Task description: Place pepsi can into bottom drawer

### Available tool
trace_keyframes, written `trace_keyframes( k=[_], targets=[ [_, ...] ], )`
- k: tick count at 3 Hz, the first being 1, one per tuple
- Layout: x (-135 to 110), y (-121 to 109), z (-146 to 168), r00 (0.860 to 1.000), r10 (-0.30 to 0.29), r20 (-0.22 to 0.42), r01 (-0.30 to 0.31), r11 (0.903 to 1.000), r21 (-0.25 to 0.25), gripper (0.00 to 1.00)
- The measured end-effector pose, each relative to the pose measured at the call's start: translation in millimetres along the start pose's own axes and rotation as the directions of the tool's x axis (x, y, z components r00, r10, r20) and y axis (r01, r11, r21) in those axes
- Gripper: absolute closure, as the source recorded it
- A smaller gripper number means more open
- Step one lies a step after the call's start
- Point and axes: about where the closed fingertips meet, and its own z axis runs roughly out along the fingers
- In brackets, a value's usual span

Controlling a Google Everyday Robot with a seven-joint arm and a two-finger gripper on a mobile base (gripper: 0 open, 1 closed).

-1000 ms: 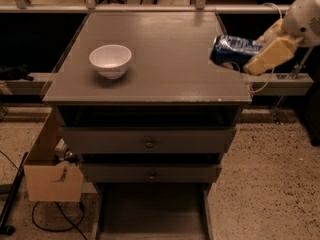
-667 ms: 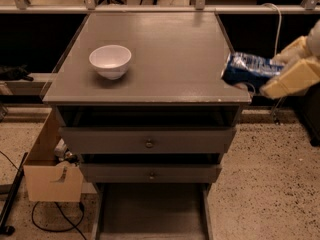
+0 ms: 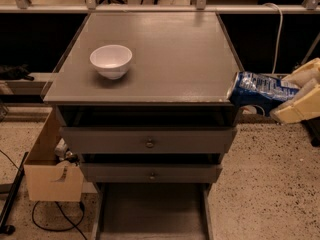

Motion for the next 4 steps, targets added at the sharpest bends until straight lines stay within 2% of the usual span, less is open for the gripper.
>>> trace_keyframes(
  k=[1,2,3,4],
  targets=[
    [-3,-6,4,1.0,0.002,0.003,-0.002,0.9998,0.017,1.0],
    [-2,-2,26,0.995,0.06,0.076,-0.061,0.998,0.015,1.0],
    [-1,19,61,0.976,0.143,0.162,-0.143,0.9897,-0.012,1.0],
    [12,49,107,0.959,0.212,0.189,-0.203,0.9769,-0.066,1.0]
  ],
)
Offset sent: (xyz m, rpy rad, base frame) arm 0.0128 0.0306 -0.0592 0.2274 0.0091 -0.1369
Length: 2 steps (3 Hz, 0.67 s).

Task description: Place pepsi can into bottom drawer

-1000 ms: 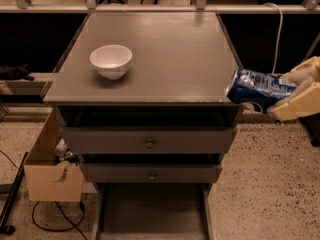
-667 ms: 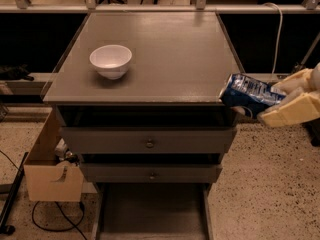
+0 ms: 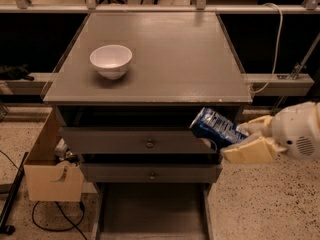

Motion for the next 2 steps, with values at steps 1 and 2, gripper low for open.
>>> trace_keyframes(
  k=[1,2],
  targets=[
    [32.2,18.8,30.7,0.998,0.052,-0.023,-0.053,0.9977,-0.042,1.0],
    [32.2,18.8,30.8,0.998,0.052,-0.023,-0.053,0.9977,-0.042,1.0]
  ],
)
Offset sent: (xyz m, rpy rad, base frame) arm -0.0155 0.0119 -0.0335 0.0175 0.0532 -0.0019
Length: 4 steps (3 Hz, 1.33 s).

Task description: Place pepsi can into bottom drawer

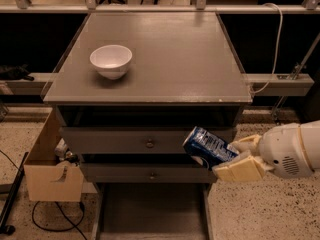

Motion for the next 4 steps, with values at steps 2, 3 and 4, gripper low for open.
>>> trace_keyframes(
  k=[2,3,4],
  targets=[
    [59,6,91,0.977,0.212,-0.012,-0.212,0.9734,-0.087,1.0],
    [106,3,137,0.94,0.34,-0.023,-0.341,0.9338,-0.109,1.0],
    [106,3,138,0.94,0.34,-0.023,-0.341,0.9338,-0.109,1.0]
  ],
)
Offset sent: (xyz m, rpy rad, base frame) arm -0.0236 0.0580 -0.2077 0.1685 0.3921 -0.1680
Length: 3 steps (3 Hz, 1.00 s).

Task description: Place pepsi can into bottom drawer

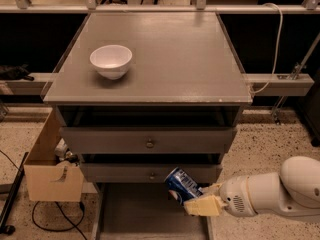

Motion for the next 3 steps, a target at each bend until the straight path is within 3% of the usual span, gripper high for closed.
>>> trace_keyframes(
  k=[1,3],
  targets=[
    [11,2,18,1.0,0.001,-0.022,-0.002,0.9999,-0.016,1.0],
    [65,-37,88,0.984,-0.087,-0.156,0.086,0.9962,-0.011,1.0]
  ],
)
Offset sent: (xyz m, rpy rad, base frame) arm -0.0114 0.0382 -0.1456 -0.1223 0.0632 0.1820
